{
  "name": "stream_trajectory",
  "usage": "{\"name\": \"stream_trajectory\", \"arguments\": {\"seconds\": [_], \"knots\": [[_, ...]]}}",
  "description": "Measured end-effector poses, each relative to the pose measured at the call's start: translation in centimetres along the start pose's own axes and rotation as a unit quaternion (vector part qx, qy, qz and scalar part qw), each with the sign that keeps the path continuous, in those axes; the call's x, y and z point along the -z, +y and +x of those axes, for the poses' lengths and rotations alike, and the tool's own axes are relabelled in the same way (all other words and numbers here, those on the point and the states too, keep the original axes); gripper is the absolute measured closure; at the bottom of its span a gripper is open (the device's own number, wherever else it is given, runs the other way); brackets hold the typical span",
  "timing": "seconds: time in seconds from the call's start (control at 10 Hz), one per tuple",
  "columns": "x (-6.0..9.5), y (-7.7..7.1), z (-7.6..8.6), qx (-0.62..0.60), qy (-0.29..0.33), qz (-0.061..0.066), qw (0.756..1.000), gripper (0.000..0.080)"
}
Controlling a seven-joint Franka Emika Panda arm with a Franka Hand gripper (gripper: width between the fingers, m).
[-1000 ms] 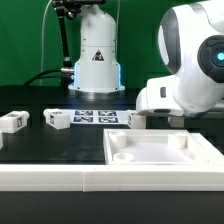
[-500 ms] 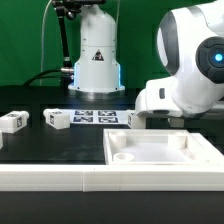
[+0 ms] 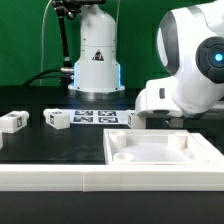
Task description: Assemble one leg
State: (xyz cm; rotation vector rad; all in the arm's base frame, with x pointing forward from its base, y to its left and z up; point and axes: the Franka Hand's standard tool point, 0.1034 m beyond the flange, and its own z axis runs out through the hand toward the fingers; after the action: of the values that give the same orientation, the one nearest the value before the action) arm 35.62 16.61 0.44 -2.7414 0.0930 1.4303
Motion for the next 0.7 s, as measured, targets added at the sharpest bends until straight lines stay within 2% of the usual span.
{"name": "stream_trajectory", "arguments": {"seconds": [0.2, 0.3, 0.5, 0.7], "knots": [[0.3, 0.2, -0.2, 0.008, -0.003, 0.001, 1.0, 0.0511], [1.5, 0.8, -0.8, 0.013, -0.005, 0.005, 1.0, 0.0511], [4.3, 1.3, -3.3, 0.014, -0.011, 0.006, 1.0, 0.0509], [6.3, 1.9, -4.4, 0.012, -0.003, 0.011, 1.0, 0.0509]]}}
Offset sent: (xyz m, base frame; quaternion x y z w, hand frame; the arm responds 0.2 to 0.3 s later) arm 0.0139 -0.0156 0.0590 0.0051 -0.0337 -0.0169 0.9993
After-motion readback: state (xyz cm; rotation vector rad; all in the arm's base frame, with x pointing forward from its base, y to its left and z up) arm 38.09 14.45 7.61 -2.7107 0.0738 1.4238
